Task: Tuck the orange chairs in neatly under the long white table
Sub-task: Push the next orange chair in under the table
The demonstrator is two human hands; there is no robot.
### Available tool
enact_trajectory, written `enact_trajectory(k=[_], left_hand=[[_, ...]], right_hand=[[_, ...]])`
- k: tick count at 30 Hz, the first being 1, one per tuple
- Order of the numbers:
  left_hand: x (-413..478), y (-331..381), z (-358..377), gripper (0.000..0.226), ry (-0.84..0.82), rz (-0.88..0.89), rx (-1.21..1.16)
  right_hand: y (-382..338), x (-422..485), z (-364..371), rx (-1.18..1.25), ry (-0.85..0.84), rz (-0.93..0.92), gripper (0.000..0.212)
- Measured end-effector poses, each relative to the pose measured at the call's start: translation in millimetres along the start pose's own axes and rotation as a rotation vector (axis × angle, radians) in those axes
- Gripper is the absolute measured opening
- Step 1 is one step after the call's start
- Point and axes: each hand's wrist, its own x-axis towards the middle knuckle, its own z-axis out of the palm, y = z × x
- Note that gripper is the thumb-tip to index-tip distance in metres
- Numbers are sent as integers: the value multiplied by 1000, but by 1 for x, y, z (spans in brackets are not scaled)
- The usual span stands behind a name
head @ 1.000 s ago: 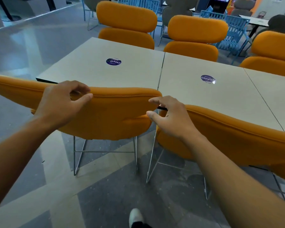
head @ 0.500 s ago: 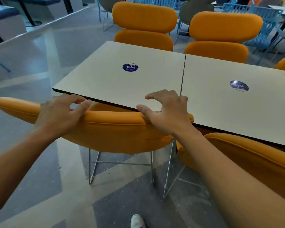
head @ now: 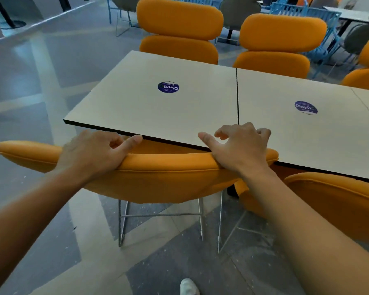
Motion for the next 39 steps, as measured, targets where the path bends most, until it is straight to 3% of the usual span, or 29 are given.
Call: enact_trajectory(k=[5, 12, 17, 24, 30, 39], left_hand=[[-11, -11, -6, 58, -109, 213, -12], [-15, -32, -3, 85, -112, 403, 126], [-21, -43, -6, 86, -66, 330, 164], [-30, -46, -2, 79, 132, 246, 129], [-28, -50, 3, 77, 254, 341, 178], [-14, -58, 3, 74, 310, 367, 189]], right_hand=[[-12, -23, 2, 11, -25, 44, 84], [-18, -51, -2, 101, -75, -34, 84], [-15, -51, -4, 70, -117, -56, 88], [-10, -52, -1, 9, -82, -120, 90], [-8, -50, 4, -22, -41, -133, 90], [-18, -46, 13, -2, 41, -107, 88]])
